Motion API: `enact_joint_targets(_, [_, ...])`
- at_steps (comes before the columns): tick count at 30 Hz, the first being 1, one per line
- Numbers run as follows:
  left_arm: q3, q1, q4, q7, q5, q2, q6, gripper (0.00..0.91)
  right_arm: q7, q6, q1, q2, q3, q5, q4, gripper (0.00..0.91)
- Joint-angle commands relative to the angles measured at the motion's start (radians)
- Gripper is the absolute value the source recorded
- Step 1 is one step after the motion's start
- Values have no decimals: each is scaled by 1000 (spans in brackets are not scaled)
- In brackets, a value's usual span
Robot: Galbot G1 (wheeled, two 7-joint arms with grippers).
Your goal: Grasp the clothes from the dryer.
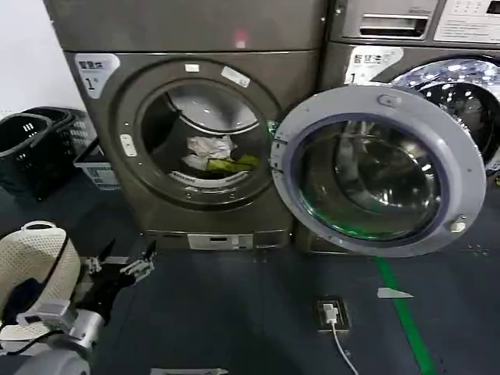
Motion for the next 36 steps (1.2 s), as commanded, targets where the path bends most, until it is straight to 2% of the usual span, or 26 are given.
enact_joint_targets(1, [5, -5, 1, 1, 0, 0, 0, 907, -3, 24, -2, 0, 6, 5, -5, 907])
enact_joint_targets(13, [6, -7, -1, 2, -2, 3, 0, 907, -7, 54, -9, 7, 10, 12, -7, 907])
enact_joint_targets(36, [15, -7, -1, 2, 0, 5, 0, 907, -16, 58, -9, 9, 7, 13, -5, 907])
